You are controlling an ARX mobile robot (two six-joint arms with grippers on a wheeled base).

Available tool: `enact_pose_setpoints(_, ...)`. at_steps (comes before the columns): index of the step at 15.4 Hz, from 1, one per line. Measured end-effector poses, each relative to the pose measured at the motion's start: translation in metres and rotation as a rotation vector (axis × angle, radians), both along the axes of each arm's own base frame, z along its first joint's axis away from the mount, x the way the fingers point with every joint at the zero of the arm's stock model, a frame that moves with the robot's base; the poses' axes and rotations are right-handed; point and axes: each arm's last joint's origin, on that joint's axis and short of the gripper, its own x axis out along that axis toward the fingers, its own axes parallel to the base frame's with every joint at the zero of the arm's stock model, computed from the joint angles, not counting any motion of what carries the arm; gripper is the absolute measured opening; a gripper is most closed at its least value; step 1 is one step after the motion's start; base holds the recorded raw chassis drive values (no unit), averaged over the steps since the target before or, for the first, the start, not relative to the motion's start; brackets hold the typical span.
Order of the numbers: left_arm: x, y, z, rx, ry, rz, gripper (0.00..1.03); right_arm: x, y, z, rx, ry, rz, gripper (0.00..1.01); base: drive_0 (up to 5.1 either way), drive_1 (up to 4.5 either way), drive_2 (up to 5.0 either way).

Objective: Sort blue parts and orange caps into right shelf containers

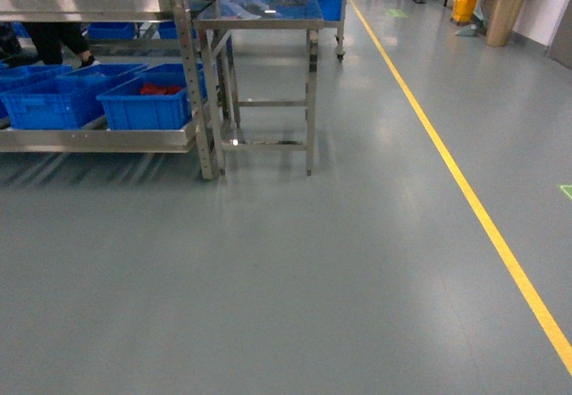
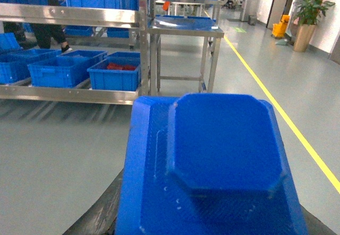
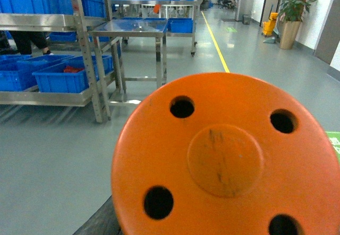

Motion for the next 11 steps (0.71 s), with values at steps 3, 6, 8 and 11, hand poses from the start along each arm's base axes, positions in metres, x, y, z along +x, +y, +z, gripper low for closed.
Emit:
enact_pose_setpoints(3, 0.0000, 0.0000, 0.0000, 0.000, 0.000, 0.000, 0.42, 0.0000, 0.0000, -0.0003, 0.000, 0.003, 0.000, 0.45, -0.1, 4.24, -4.4)
enact_pose_setpoints(6, 0.0000, 0.0000, -0.0001, 0.000, 0.002, 0.000, 0.42, 0.0000, 0.0000, -0.0005, 0.000, 0.005, 0.000, 0.45, 0.0, 4.30, -4.3)
enact_pose_setpoints(8, 0.0000, 0.0000, 0.0000, 0.000, 0.000, 0.000, 0.42, 0.0000, 0.0000, -0.0005, 0.000, 0.005, 0.000, 0.45, 0.0, 4.31, -4.3)
enact_pose_setpoints(11, 0.0000, 0.0000, 0.0003, 0.000, -0.003, 0.000, 0.42, 0.0000, 0.0000, -0.0002, 0.000, 0.002, 0.000, 0.45, 0.0, 4.31, -4.3)
